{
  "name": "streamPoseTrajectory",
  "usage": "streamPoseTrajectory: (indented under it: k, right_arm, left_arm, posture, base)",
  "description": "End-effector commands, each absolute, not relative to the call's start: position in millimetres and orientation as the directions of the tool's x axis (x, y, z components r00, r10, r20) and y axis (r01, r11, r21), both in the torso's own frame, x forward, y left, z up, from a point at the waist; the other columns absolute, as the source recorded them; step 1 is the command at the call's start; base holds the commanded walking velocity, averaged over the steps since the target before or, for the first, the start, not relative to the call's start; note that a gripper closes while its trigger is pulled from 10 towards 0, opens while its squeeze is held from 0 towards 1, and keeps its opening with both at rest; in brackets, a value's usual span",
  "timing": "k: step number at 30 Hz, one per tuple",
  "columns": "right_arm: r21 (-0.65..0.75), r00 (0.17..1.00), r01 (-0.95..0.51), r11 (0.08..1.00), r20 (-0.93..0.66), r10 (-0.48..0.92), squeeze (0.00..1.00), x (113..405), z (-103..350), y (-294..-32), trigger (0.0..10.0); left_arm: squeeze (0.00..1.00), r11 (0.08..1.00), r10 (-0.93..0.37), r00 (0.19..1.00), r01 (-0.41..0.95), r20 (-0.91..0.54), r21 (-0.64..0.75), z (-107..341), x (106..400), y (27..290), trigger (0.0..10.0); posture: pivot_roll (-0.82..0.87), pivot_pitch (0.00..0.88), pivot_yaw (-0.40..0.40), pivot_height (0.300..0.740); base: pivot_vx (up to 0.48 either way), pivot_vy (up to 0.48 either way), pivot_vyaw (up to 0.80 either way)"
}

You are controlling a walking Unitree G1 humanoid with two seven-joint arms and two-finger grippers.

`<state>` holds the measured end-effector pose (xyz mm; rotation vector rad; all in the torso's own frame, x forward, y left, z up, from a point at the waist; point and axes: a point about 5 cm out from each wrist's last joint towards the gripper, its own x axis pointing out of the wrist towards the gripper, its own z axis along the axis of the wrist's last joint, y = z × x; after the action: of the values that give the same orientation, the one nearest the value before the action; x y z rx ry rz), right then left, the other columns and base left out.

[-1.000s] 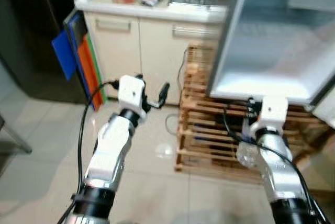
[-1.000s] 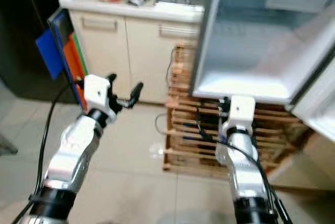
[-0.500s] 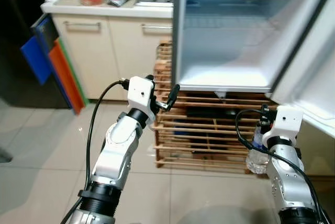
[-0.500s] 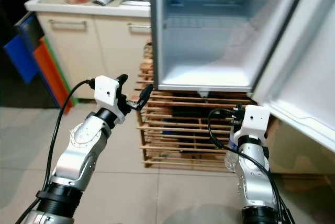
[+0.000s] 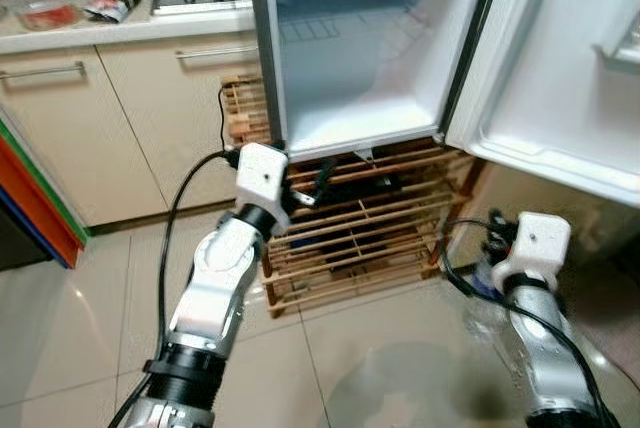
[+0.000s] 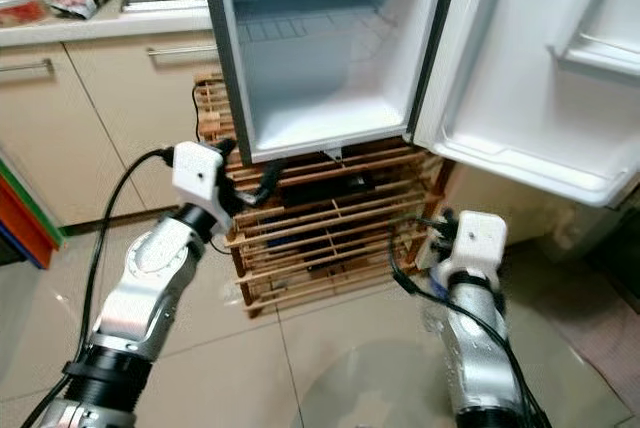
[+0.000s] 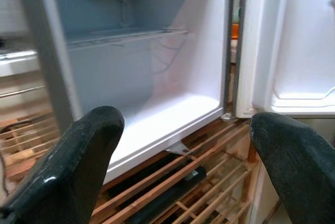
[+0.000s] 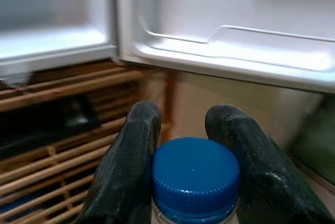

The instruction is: Restocking fridge

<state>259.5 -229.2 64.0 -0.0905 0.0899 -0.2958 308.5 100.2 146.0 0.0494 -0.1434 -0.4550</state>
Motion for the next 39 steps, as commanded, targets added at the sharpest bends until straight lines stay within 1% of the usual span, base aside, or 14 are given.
streamPoseTrajectory:
  k: [1,7,9,10,13,15,19,21,23,25,27,32,37,39]
  right_arm:
    - [-0.113,0.958,0.284,0.952,-0.004,-0.286,0.00,264,77,-229,0.0]
    - [-0.133,0.952,0.308,0.942,0.044,-0.304,0.00,268,87,-236,0.0]
    - [-0.141,0.942,0.334,0.932,0.076,-0.326,0.00,276,95,-240,0.0]
    - [-0.141,0.942,0.334,0.932,0.076,-0.326,0.00,276,95,-240,0.0]
    - [-0.111,0.916,0.392,0.913,0.136,-0.377,0.00,287,110,-247,0.0]
    - [-0.104,0.909,0.407,0.908,0.147,-0.390,0.00,288,113,-249,0.0]
    - [-0.107,0.879,0.469,0.877,0.149,-0.452,0.00,286,115,-258,0.0]
    - [-0.122,0.877,0.478,0.870,0.121,-0.465,0.00,285,111,-261,0.0]
    - [-0.135,0.874,0.483,0.865,0.128,-0.468,0.00,286,112,-262,0.0]
    - [-0.147,0.874,0.484,0.863,0.138,-0.466,0.00,287,113,-262,0.0]
    - [-0.147,0.874,0.482,0.864,0.145,-0.463,0.00,287,114,-261,0.0]
    - [-0.158,0.881,0.471,0.868,0.130,-0.454,0.00,285,110,-257,0.0]
    - [-0.156,0.891,0.452,0.878,0.125,-0.436,0.00,286,109,-251,0.0]
    - [-0.150,0.892,0.450,0.880,0.116,-0.436,0.00,286,108,-250,0.0]
  left_arm:
    - [0.00,0.899,-0.437,0.890,0.430,0.132,0.080,147,310,104,10.0]
    - [0.00,0.890,-0.455,0.877,0.447,0.154,0.085,150,311,99,10.0]
    - [0.00,0.880,-0.473,0.868,0.456,0.152,0.133,150,310,98,10.0]
    - [0.00,0.880,-0.473,0.868,0.456,0.152,0.133,150,310,98,10.0]
    - [0.00,0.843,-0.534,0.833,0.512,0.144,0.168,152,309,91,10.0]
    - [0.00,0.832,-0.543,0.827,0.506,0.147,0.229,154,308,90,10.0]
    - [0.00,0.803,-0.587,0.798,0.551,0.139,0.226,154,308,88,10.0]
    - [0.00,0.799,-0.592,0.793,0.555,0.143,0.230,155,308,87,10.0]
    - [0.00,0.806,-0.587,0.793,0.552,0.162,0.215,157,308,87,10.0]
    - [0.00,0.815,-0.575,0.800,0.546,0.168,0.194,158,308,87,10.0]
    - [0.00,0.813,-0.578,0.800,0.547,0.163,0.201,158,308,86,10.0]
    - [0.00,0.803,-0.595,0.783,0.566,0.183,0.189,161,305,84,10.0]
    - [0.00,0.780,-0.625,0.757,0.599,0.190,0.181,163,302,82,10.0]
    - [0.00,0.775,-0.632,0.751,0.606,0.193,0.181,163,301,80,10.0]
  posture:
    - [-0.03,0.000,0.004,0.740]
    - [-0.04,0.000,0.009,0.740]
    - [-0.04,0.000,0.035,0.740]
    - [-0.04,0.000,0.035,0.740]
    - [-0.04,0.000,0.058,0.740]
    - [-0.04,0.000,0.062,0.740]
    - [-0.04,0.000,0.069,0.740]
    - [-0.04,0.000,0.069,0.740]
    - [-0.04,0.000,0.069,0.740]
    - [-0.04,0.000,0.061,0.740]
    - [-0.04,0.000,0.061,0.740]
    - [-0.04,0.000,0.053,0.740]
    - [-0.04,0.000,0.052,0.740]
    - [-0.04,0.000,0.052,0.740]
  base:
    - [0.386,0.285,0.00]
    - [0.397,0.269,0.00]
    - [0.407,0.255,0.00]
    - [0.405,0.259,0.00]
    - [0.465,0.000,0.00]
    - [0.480,0.000,0.00]
    - [0.474,0.000,0.00]
    - [0.429,0.000,0.00]
    - [0.424,0.000,-0.80]
    - [0.000,0.000,-0.80]
    - [0.000,0.000,-0.80]
    - [0.000,0.000,0.00]
    - [0.000,-0.402,0.00]
    - [0.000,-0.450,-0.65]
